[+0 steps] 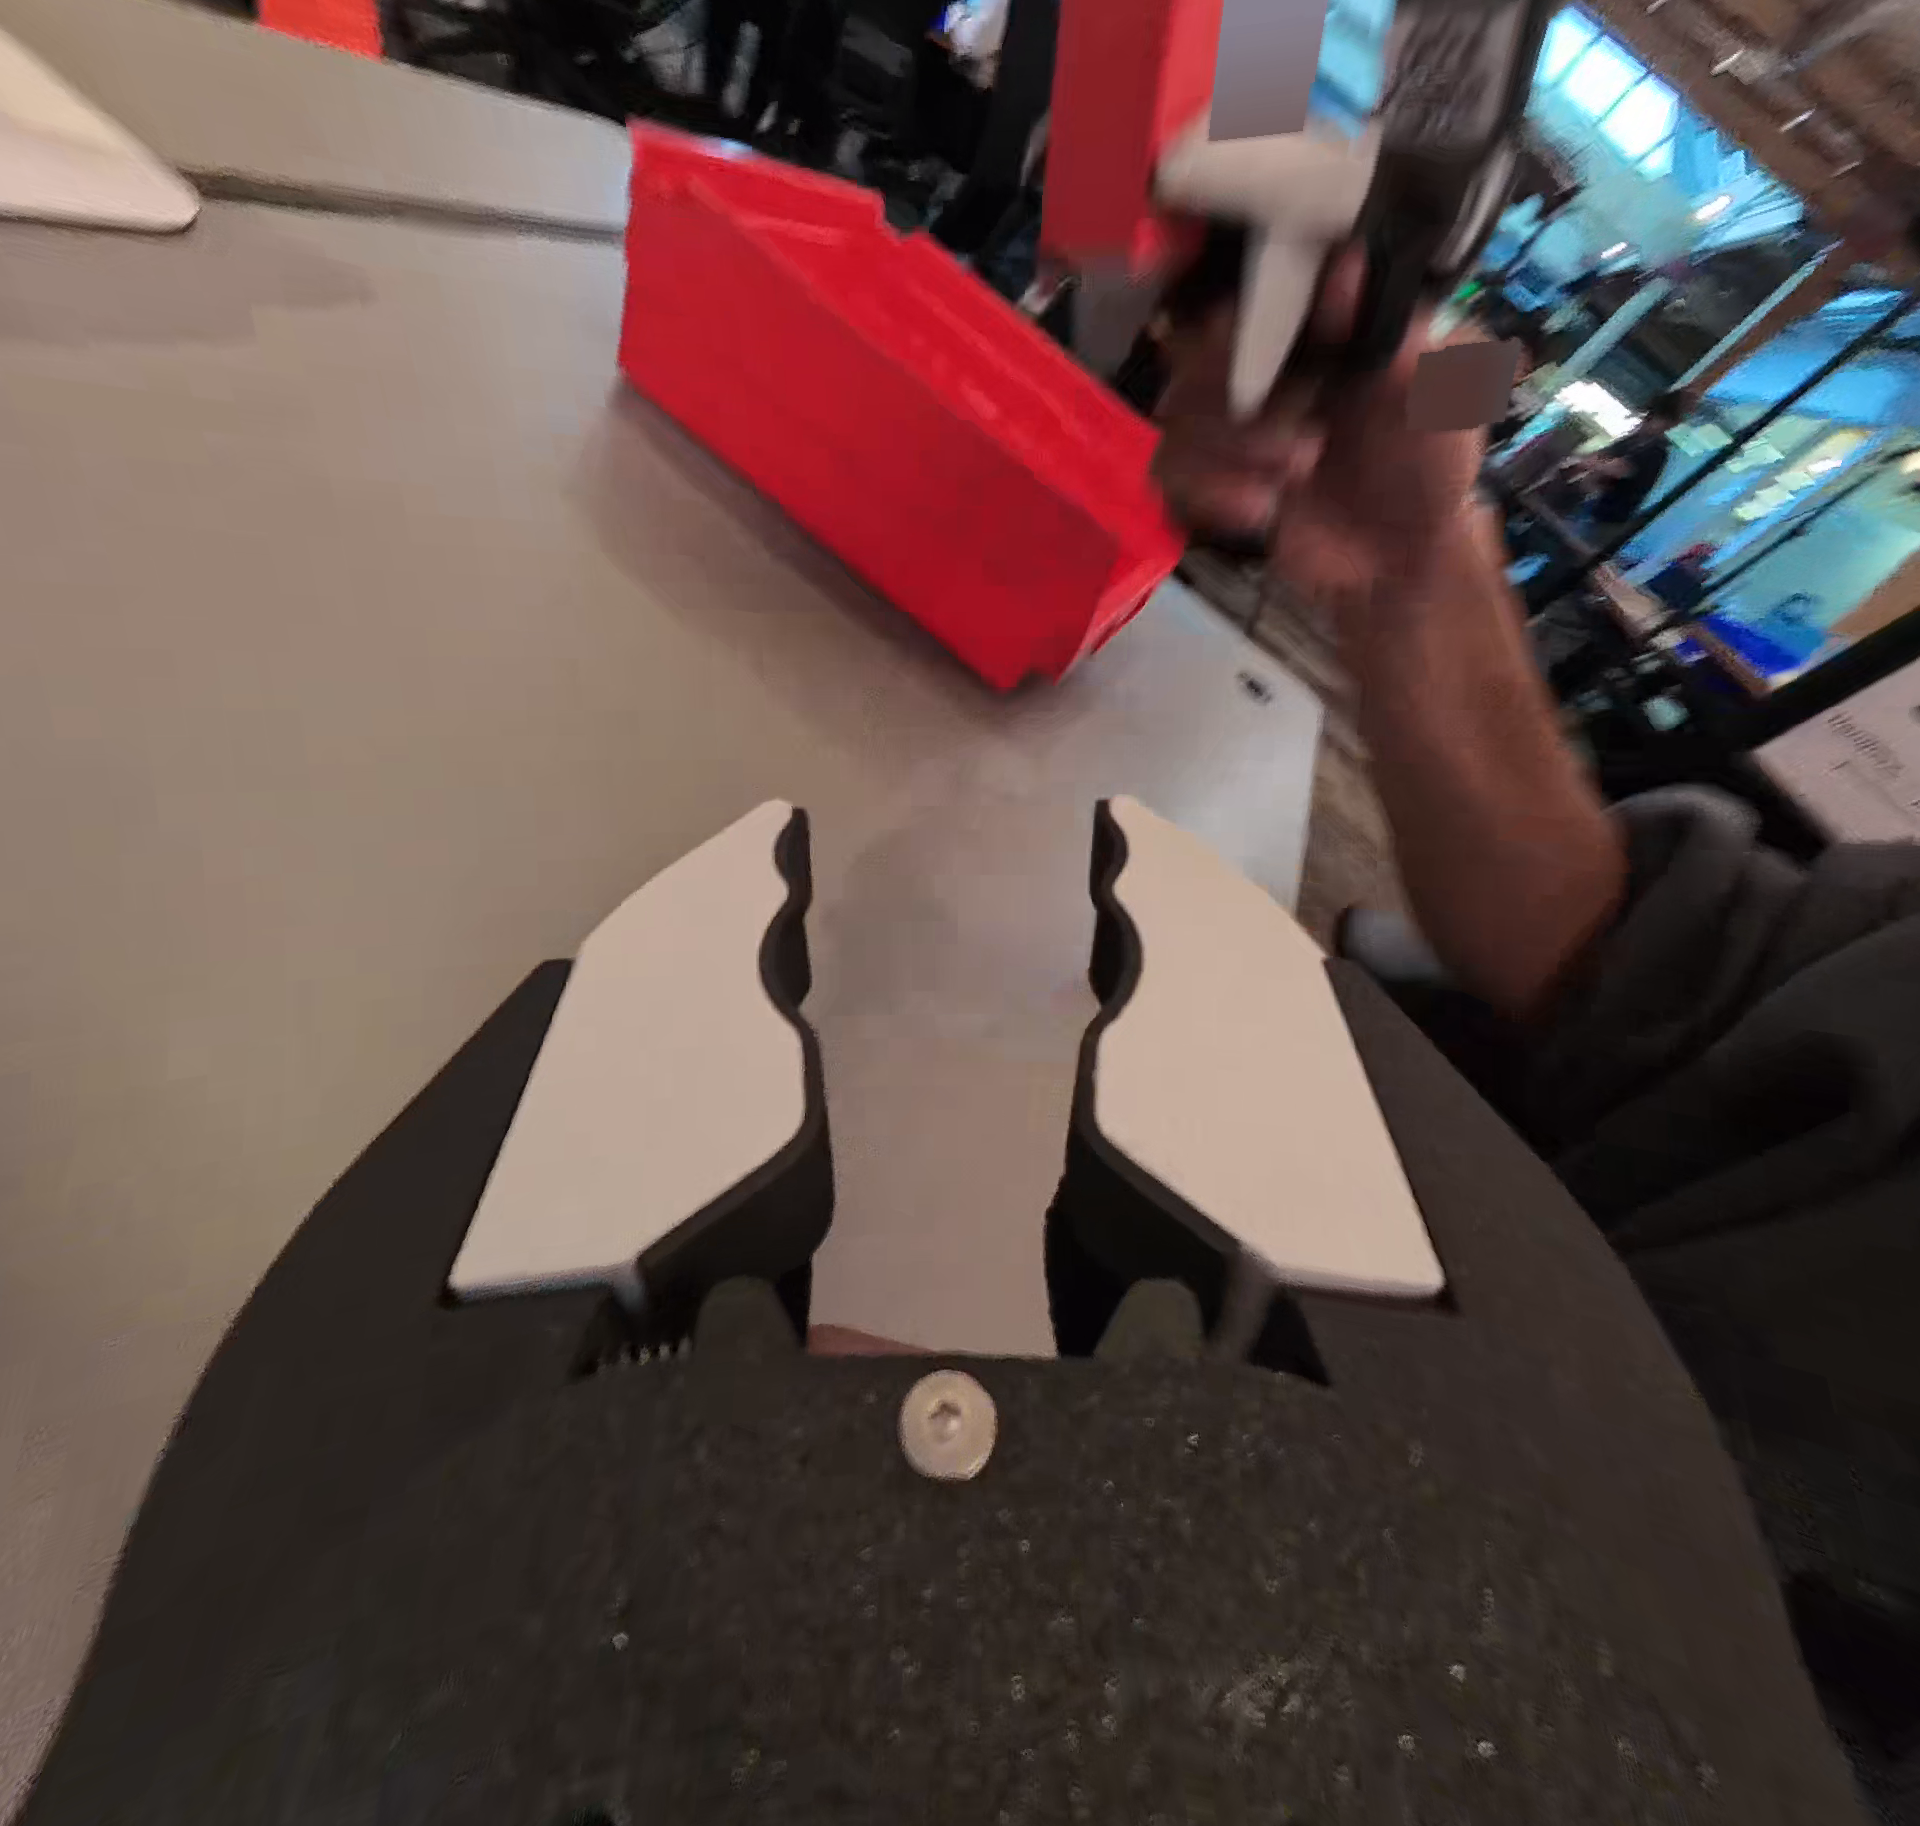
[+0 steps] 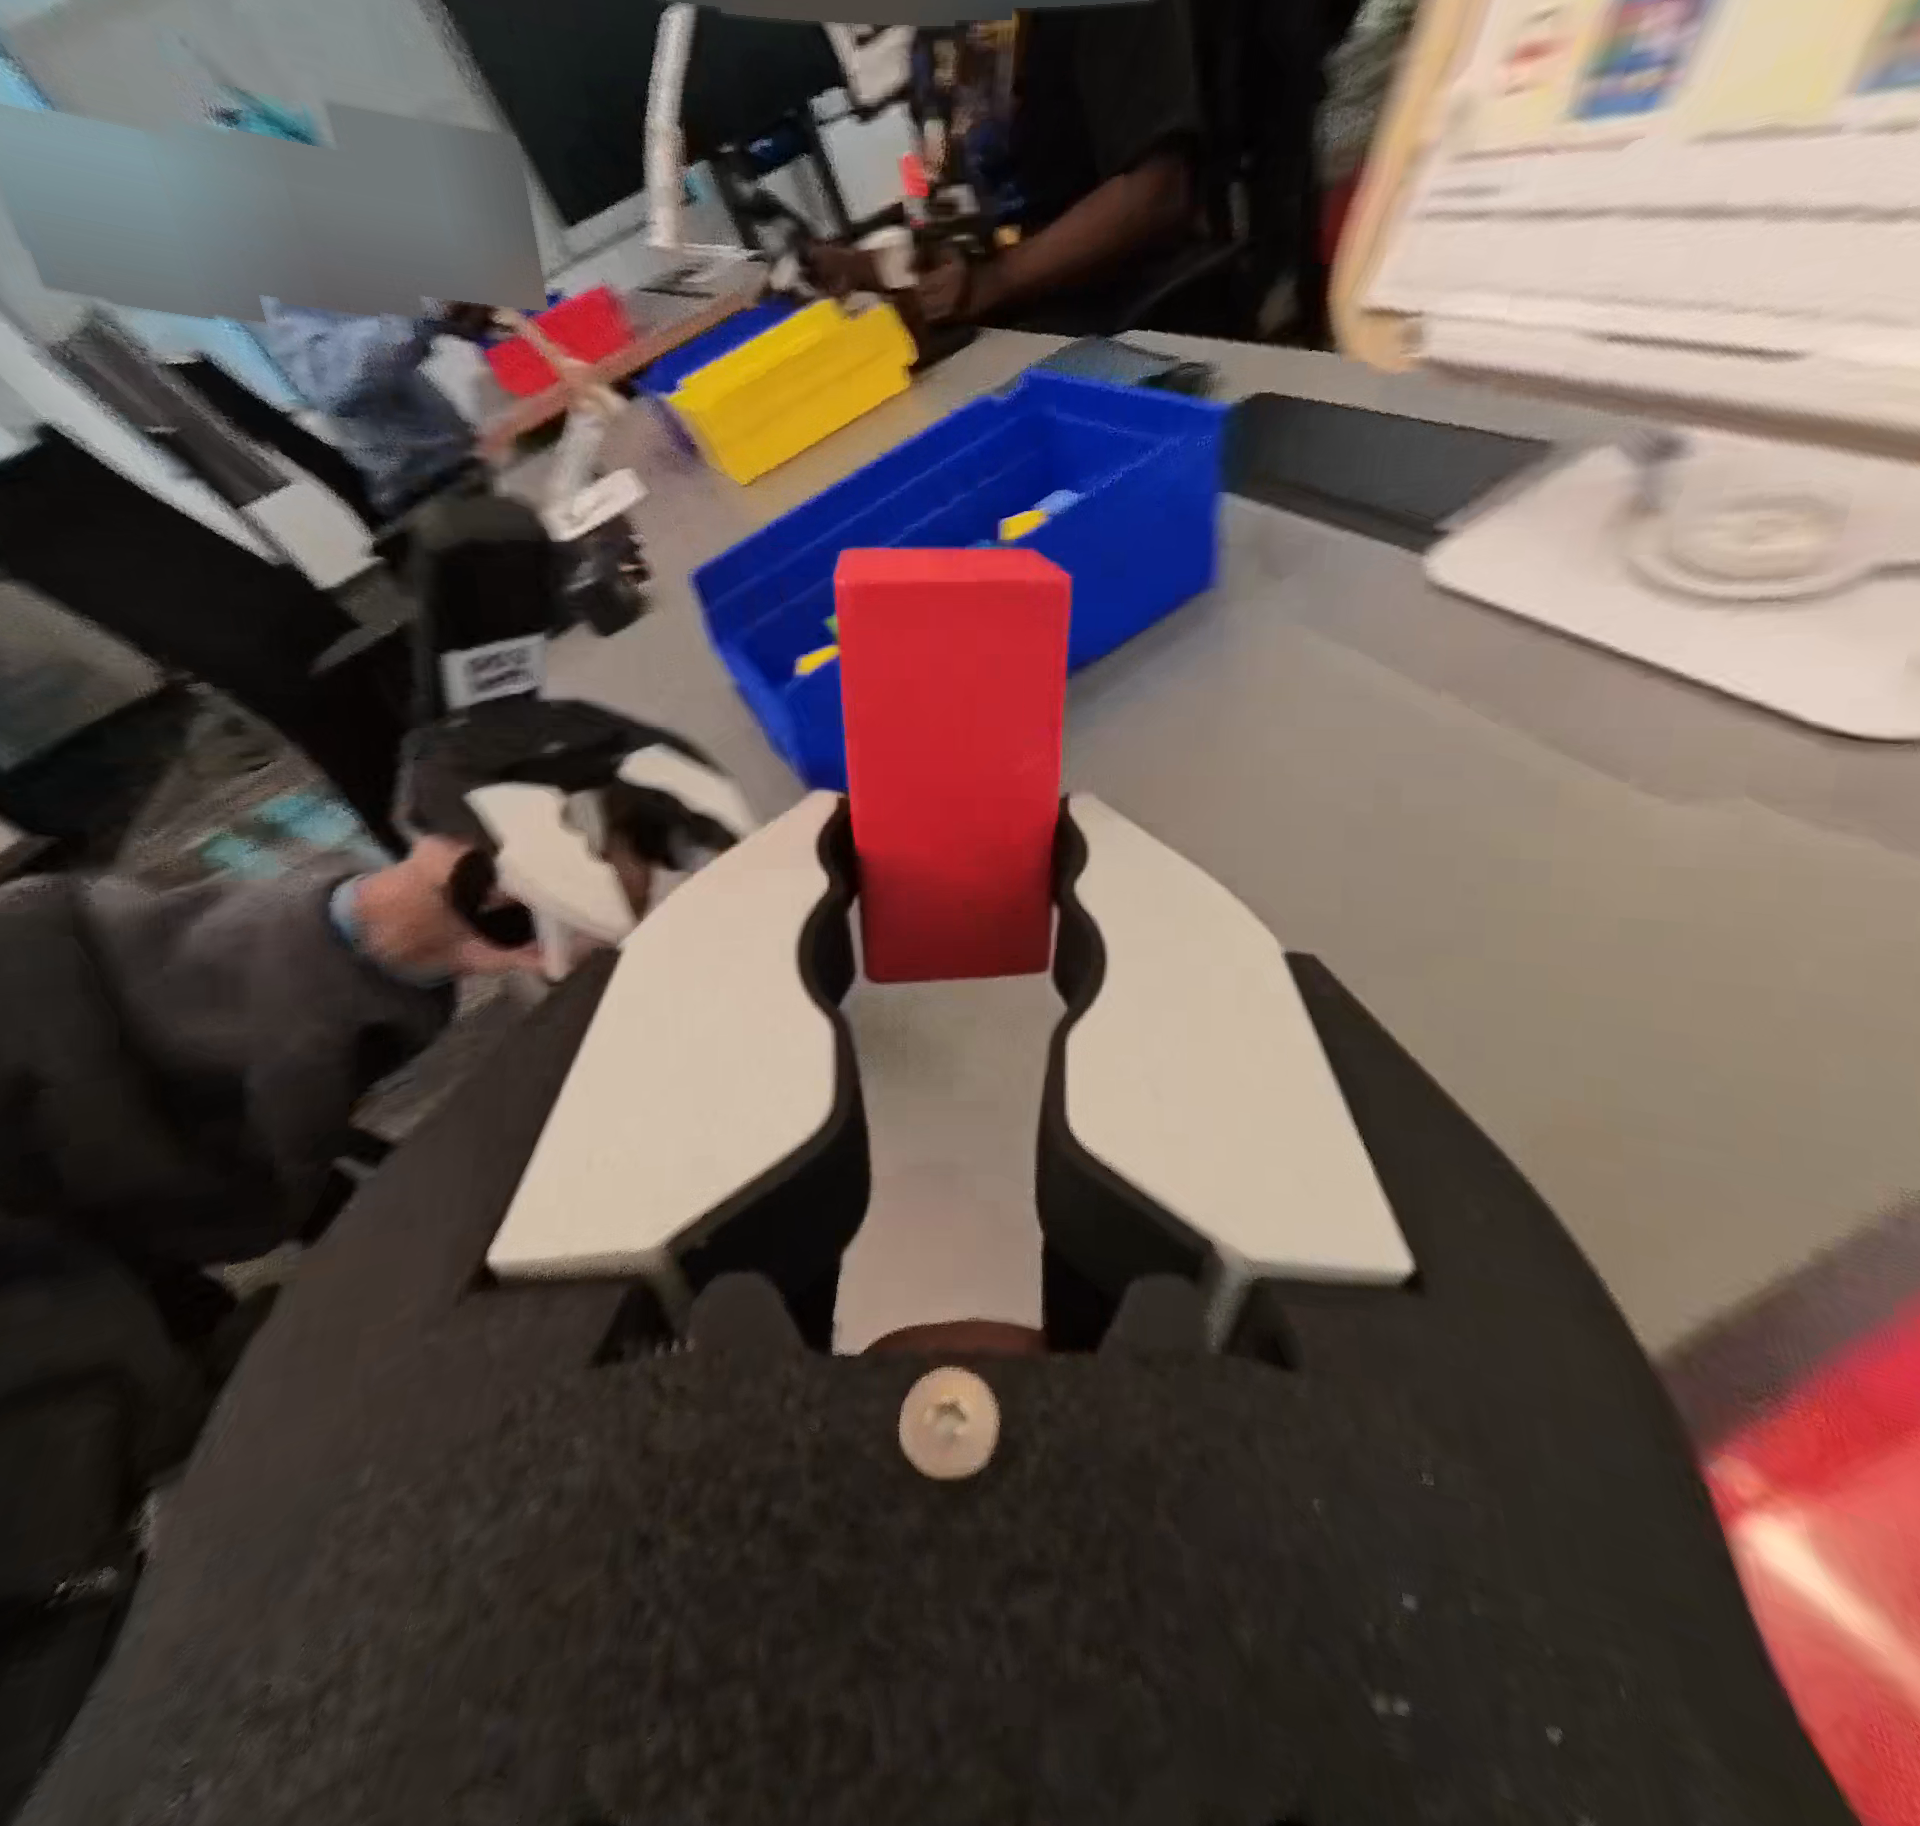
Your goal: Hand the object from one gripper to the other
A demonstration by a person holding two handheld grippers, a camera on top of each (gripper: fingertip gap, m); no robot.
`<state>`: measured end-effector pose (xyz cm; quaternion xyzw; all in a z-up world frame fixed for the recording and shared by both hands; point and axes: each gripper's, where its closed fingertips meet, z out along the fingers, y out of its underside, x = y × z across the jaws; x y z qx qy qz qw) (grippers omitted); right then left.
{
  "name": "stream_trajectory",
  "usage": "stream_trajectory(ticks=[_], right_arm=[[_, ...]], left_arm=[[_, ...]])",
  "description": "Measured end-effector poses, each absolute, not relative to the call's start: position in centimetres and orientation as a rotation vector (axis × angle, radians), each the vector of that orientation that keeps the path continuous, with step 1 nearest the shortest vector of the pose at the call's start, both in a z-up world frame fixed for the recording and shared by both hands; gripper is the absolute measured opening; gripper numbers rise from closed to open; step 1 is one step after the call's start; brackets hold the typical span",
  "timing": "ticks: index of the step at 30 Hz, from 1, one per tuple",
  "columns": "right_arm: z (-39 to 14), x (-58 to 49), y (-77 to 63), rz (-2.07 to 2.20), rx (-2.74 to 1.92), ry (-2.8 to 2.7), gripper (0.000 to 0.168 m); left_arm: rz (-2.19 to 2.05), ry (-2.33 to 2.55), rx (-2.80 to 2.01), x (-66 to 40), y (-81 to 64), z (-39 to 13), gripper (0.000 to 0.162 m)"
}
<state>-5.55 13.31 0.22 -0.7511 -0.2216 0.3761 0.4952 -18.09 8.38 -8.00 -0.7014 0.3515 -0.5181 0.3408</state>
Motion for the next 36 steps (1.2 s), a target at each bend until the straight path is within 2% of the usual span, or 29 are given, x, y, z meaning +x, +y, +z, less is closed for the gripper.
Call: stream_trajectory(ticks=[3,7,10,13,24,32,36], right_arm=[[0.1,3.5,14.4,0.641,-2.018,-0.308,0.035],[-8.3,17.3,13.1,-0.056,-2.578,-0.084,0.035],[-13.9,20.2,11.4,-0.091,-2.861,-0.057,0.035],[-16.7,21.6,9.7,-0.164,-2.985,-0.042,0.035],[-19.5,21.8,8.1,-0.142,-3.055,0.080,0.035],[-19.5,21.8,8.2,-0.126,-3.024,0.088,0.035],[-16.8,22.5,8.7,-0.299,-2.869,0.084,0.050]], left_arm=[[-1.233,0.958,-1.920,-19.3,6.1,-11.1,0.047],[-1.209,1.009,-1.980,-18.7,4.6,-12.2,0.047],[-1.182,1.036,-1.982,-18.6,4.5,-12.4,0.047],[-1.163,1.038,-1.988,-18.9,4.8,-12.4,0.046],[-1.173,1.060,-1.985,-18.9,4.4,-12.3,0.046],[-1.104,1.100,-1.982,-18.7,4.2,-12.7,0.047],[-1.081,1.090,-1.974,-19.0,4.5,-12.6,0.048]])
